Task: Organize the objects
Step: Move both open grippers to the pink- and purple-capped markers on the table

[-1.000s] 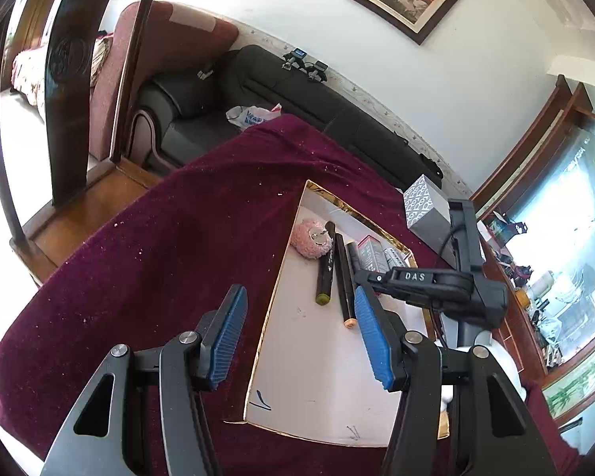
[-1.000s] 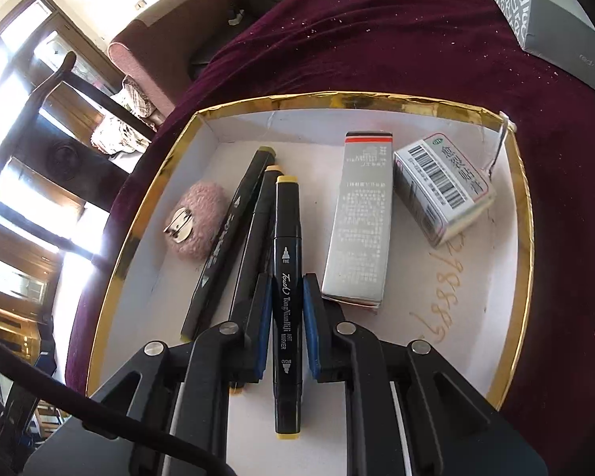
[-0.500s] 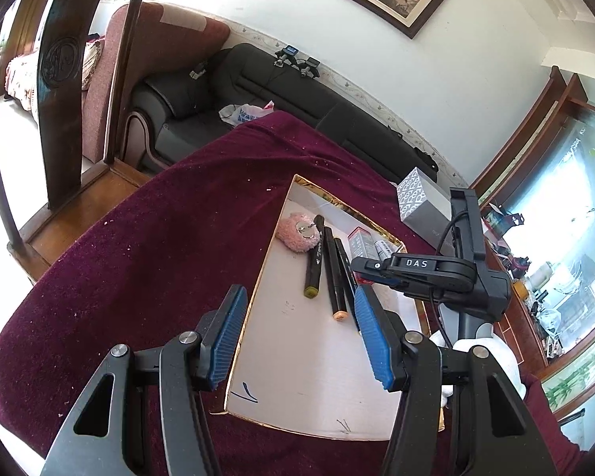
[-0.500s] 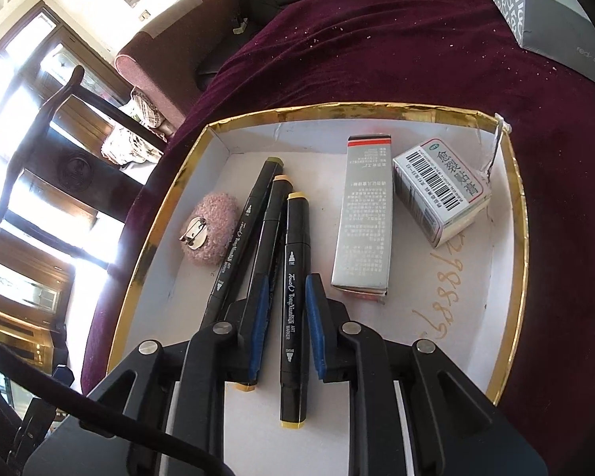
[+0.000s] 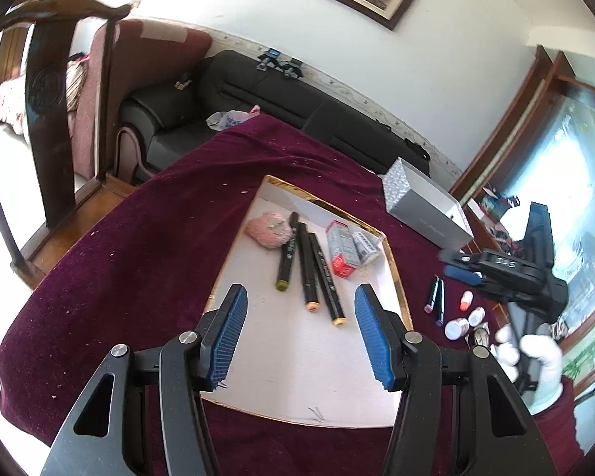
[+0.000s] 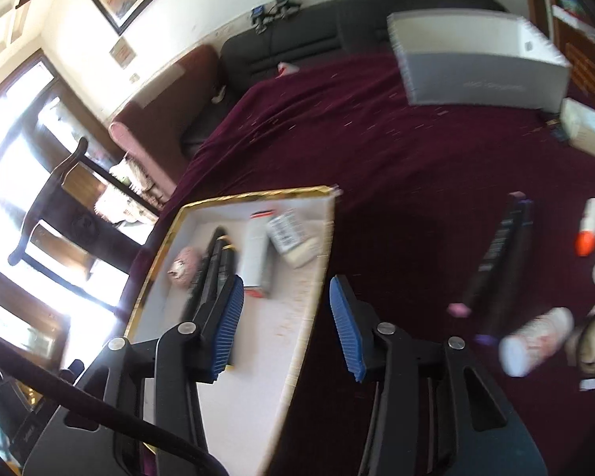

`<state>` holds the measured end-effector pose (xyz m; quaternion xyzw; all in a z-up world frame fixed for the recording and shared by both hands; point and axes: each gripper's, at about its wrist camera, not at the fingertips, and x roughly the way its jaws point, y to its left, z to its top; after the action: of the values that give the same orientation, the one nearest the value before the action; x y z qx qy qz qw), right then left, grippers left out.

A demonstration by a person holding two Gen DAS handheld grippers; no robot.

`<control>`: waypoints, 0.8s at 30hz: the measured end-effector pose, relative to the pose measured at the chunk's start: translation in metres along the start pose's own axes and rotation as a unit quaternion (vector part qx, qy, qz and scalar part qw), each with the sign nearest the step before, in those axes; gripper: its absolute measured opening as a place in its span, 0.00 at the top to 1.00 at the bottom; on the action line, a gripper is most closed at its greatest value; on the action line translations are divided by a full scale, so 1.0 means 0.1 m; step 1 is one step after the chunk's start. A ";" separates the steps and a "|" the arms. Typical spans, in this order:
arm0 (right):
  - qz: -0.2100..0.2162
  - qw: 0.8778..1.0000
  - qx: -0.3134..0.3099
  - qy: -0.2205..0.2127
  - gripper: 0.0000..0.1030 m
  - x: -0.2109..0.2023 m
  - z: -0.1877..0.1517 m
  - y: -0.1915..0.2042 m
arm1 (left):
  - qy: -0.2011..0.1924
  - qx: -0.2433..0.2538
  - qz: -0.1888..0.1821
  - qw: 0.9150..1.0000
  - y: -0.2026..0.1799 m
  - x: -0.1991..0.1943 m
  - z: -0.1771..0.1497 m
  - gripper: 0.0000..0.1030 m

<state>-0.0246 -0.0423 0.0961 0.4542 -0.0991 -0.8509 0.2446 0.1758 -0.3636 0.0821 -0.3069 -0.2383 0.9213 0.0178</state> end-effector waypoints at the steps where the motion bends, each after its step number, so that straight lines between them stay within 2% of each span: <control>1: -0.013 1.000 -0.001 -0.008 0.51 -0.12 0.00 -0.09 | 0.001 0.008 -0.002 1.000 -0.07 0.00 0.00 0.51; 6: -0.097 0.992 -0.011 -0.078 0.45 -0.84 -0.06 -0.52 | 0.013 0.053 -0.020 0.998 -0.49 0.06 -0.04 0.51; 7: -0.120 0.987 -0.015 -0.102 0.38 -1.02 -0.10 -0.59 | 0.018 0.065 -0.023 0.997 -0.61 0.09 -0.06 0.50; 8: -0.137 0.983 -0.019 -0.121 0.25 -1.14 -0.13 -0.64 | 0.023 0.074 -0.027 0.997 -0.70 0.12 -0.07 0.50; 9: -0.157 0.977 -0.023 -0.143 0.18 -1.27 -0.18 -0.68 | 0.031 0.085 -0.034 0.995 -0.82 0.16 -0.10 0.50; 10: -0.171 0.971 -0.024 -0.162 0.16 -1.36 -0.20 -0.74 | 0.037 0.092 -0.038 0.994 -0.91 0.21 -0.11 0.50; 12: -0.168 0.969 -0.012 -0.183 0.16 -1.46 -0.30 -0.92 | 0.051 0.108 -0.047 0.992 -1.11 0.31 -0.15 0.50; 17: -0.120 0.975 0.106 -0.152 0.16 -1.34 -0.43 -1.61 | 0.091 0.165 -0.056 0.980 -1.70 0.63 -0.27 0.50; 21: -0.112 0.965 0.174 -0.163 0.16 -1.30 -0.56 -2.04 | 0.130 0.201 -0.052 0.970 -2.11 1.00 -0.37 0.50; 24: -0.113 0.956 0.202 -0.181 0.16 -1.32 -0.61 -2.30 | 0.146 0.213 -0.037 0.965 -2.33 1.32 -0.37 0.50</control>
<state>0.0123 0.2252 0.0671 0.3402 -0.2594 -0.9034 0.0284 0.0634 -0.1175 0.0870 -0.4180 -0.0427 0.8948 0.1512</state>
